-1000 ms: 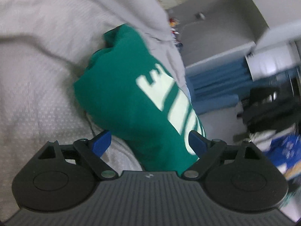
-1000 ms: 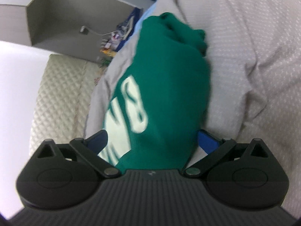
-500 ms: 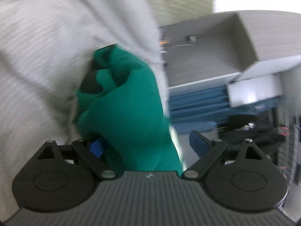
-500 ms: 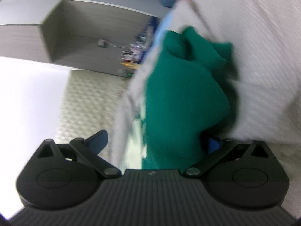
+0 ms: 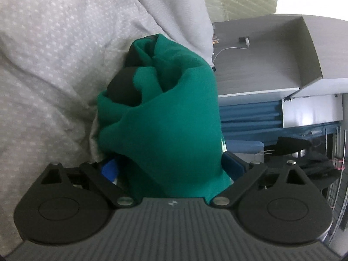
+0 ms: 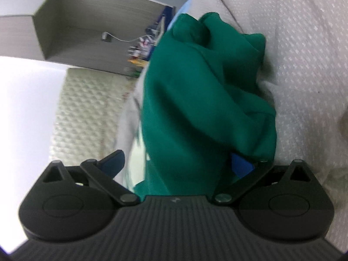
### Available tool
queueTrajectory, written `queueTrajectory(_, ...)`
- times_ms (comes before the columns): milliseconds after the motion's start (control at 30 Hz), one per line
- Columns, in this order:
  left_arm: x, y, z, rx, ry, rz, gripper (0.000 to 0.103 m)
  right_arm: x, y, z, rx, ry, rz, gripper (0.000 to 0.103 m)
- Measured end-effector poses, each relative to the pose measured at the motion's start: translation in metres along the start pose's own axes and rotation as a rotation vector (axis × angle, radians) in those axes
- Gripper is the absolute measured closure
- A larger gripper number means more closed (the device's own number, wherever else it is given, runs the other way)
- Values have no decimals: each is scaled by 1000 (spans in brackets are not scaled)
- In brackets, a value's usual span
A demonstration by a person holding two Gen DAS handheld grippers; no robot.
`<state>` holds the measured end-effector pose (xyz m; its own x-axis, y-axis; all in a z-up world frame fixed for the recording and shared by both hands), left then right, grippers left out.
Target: Fold large clothes
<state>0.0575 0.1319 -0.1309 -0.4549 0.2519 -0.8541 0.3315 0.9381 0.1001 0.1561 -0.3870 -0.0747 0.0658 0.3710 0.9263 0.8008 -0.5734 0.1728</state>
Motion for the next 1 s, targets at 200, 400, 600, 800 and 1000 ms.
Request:
queueTrajectory(200, 4, 17, 29, 6, 51, -104, 1, -4, 10, 38, 16, -180, -20, 0)
queueTrajectory(400, -3, 20, 40, -16, 97, -89, 0, 0, 9, 68, 14, -312, -62, 0)
queueTrajectory(600, -14, 27, 39, -48, 127, 15, 28, 1, 9, 70, 23, -290, -94, 0)
queueTrajectory(800, -37, 28, 33, -112, 100, 174, 58, 14, 13, 59, 6, -232, -204, 46)
queueTrajectory(1000, -52, 22, 14, -153, 29, 263, 65, 25, 15, 38, -37, -122, -229, 65)
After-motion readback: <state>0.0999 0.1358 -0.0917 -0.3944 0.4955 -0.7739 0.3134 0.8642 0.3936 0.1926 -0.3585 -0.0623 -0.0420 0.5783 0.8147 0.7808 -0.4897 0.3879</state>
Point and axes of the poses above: each gripper's, at about its wrist camera, not at the fingertips, and z roughly the way its jaws point, x to its left, y to its top, the point moved 4 cm from there along z, roughly the way its jaws point, and after that the axes turned 8 degrees about y, right-handed, at the moved point
